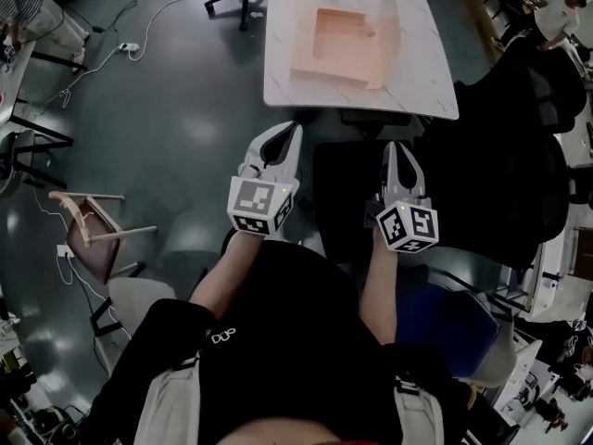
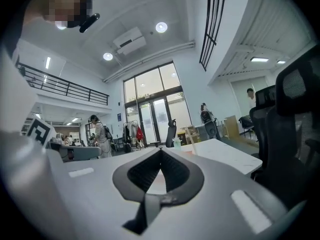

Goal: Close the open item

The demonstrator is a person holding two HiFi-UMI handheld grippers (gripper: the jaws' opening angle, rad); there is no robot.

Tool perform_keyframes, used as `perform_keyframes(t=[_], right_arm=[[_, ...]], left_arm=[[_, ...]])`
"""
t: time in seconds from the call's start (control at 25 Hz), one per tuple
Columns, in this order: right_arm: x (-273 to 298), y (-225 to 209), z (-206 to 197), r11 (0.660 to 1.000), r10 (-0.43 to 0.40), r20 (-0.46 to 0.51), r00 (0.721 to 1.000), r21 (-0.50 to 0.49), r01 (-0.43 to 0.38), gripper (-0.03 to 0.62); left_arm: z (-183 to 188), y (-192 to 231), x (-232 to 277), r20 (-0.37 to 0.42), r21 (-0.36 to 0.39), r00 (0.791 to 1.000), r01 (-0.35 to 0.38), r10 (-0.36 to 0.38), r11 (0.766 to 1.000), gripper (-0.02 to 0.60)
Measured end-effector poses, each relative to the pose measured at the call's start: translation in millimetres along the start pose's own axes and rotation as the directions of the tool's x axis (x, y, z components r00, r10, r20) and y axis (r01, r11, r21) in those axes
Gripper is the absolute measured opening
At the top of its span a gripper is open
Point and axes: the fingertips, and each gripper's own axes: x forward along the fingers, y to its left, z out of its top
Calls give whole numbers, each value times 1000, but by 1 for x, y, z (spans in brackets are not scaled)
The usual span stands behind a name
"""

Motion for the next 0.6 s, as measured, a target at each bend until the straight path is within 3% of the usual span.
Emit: perform_keyframes(t=[0.28,0.4,0.6], right_arm=[[126,12,45,998,38,63,997,-52,-35,0],[172,28,59,995,76,70,995,-77,-70,2],[221,38,59,991,104,43,994,-93,-99,2]], left_arm=[[30,89,84,-13,-6,999,44,-44,999,0],[46,109,113,3,-3,995,101,-101,995,0],[55,134,144,3,-18,992,123,-123,992,0]])
